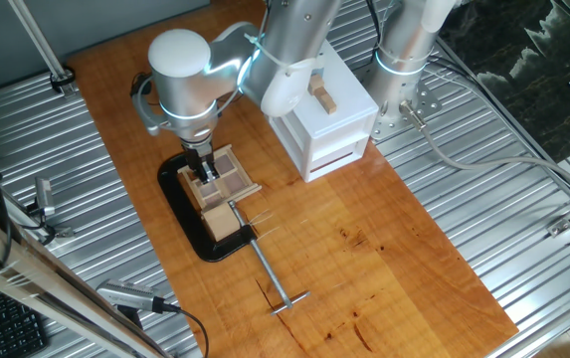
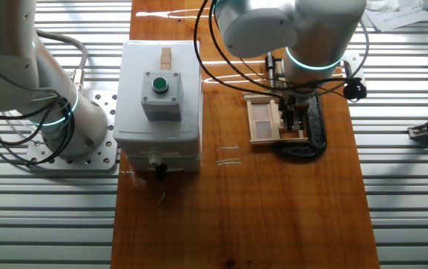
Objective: Close a sliding window
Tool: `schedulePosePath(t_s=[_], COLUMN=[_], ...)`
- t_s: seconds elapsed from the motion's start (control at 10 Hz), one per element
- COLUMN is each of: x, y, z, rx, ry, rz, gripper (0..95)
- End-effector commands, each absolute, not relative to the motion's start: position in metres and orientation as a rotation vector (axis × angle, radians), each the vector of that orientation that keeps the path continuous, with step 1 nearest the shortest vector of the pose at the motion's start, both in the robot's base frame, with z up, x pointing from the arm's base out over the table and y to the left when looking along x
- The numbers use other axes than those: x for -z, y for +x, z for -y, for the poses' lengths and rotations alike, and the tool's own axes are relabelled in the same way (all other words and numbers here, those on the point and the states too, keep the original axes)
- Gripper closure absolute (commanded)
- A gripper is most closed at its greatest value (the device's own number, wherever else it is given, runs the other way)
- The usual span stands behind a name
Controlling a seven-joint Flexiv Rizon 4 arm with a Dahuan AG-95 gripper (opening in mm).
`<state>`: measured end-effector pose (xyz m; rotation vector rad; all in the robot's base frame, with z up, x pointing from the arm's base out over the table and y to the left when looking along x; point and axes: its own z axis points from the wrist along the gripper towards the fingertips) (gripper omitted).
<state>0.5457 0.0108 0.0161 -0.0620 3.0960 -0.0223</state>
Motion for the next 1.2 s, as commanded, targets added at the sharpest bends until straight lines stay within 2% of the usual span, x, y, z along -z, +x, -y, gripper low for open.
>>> schedulePosePath(t_s=[0.1,1.2], x=[-0.013,-0.007], y=[0.545,0.543], z=[-0.009,0.007], rx=[0.027,0.011], ry=[-0.068,-0.091], rz=[-3.097,-3.081], gripper=[95.0,95.0])
